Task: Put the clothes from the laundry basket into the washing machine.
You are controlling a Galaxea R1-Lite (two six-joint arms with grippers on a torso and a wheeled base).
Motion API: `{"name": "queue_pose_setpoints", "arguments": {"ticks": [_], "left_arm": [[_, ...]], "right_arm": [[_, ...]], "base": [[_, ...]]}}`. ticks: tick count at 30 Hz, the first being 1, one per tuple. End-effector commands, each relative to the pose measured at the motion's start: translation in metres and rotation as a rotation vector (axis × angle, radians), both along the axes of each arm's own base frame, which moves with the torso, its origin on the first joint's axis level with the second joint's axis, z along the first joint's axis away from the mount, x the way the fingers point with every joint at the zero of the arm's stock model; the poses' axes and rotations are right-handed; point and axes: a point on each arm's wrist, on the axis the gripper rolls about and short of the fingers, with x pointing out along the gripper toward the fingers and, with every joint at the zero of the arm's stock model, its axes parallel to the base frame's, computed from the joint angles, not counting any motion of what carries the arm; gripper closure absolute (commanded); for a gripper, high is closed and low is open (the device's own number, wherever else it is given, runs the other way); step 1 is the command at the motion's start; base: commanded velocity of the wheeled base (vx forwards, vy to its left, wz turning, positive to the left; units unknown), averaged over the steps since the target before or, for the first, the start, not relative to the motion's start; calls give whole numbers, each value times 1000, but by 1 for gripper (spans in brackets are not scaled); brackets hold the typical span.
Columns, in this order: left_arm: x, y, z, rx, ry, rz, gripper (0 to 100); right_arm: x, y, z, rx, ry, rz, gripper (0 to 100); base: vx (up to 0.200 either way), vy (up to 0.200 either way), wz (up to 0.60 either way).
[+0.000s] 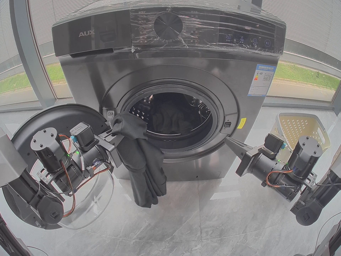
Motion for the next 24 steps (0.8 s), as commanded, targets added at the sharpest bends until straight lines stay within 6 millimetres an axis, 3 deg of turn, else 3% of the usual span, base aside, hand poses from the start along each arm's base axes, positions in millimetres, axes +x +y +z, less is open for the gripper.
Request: {"name": "queue_pose_setpoints", "arguments": {"ticks": [1, 11, 12, 20, 24], "left_arm": [[-1, -2, 2, -4, -7, -8, 100], [-5, -11, 3, -7, -9, -40, 100], [-5, -12, 3, -7, -9, -45, 100], [-13, -26, 5, -15, -12, -101, 100], [-11, -28, 17, -44, -57, -103, 100]], "right_arm": [[-3, 3, -9, -20, 30, 15, 100], [-4, 4, -21, -50, 74, 23, 100], [-6, 4, -23, -55, 81, 28, 0], [-17, 19, -49, -143, 148, 97, 0], [-9, 33, -63, -180, 157, 146, 0]], "base": [[0, 0, 0], [0, 0, 0], [0, 0, 0], [0, 0, 0], [0, 0, 0]]}}
